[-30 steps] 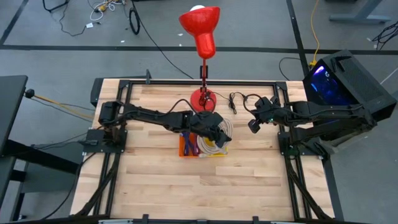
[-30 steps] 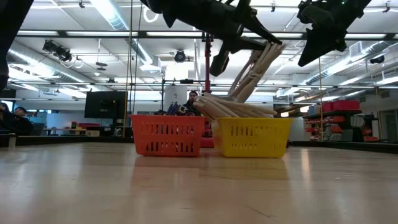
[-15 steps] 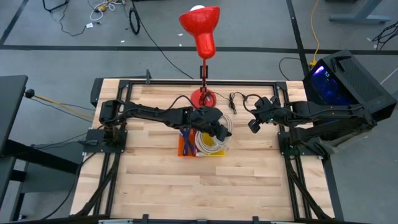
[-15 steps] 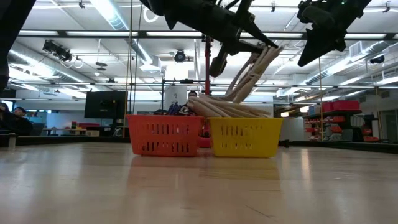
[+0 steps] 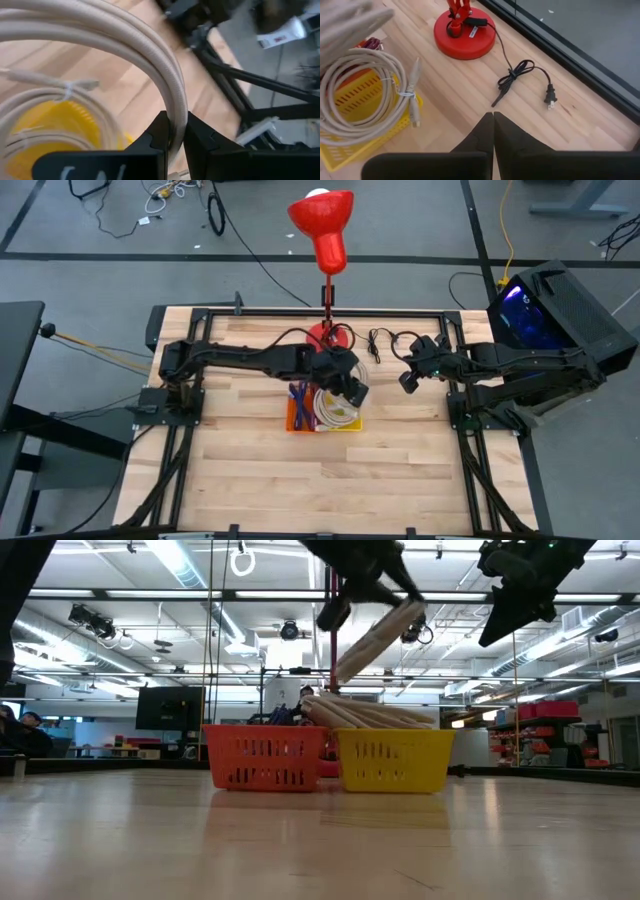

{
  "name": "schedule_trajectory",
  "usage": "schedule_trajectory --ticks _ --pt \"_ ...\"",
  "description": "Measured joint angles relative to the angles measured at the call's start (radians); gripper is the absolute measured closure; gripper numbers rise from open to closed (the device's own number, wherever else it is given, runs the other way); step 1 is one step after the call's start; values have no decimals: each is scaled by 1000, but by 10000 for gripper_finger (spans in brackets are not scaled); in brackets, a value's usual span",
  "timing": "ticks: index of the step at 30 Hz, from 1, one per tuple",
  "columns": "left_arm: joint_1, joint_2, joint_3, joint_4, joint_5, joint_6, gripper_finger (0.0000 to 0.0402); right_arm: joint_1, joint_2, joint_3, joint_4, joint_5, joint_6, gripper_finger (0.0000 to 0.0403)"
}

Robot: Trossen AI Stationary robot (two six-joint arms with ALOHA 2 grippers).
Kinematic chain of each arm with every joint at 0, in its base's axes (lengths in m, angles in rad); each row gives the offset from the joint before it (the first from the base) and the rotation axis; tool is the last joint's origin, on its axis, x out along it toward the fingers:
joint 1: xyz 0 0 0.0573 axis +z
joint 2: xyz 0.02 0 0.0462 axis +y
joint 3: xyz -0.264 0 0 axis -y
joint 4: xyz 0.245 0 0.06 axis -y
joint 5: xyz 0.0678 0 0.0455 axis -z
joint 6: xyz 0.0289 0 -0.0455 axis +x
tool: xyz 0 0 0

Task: Pick & Place USB Port
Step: Put the brown HDMI cable into the yellow bin

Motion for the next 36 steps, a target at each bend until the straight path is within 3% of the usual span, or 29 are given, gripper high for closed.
schedule_trajectory --ticks 10,36 --pt "-18 6 23 -142 0 -28 366 0 0 0 1 5 0 392" --pt "-26 83 23 -71 79 -87 360 0 0 0 7 5 0 392"
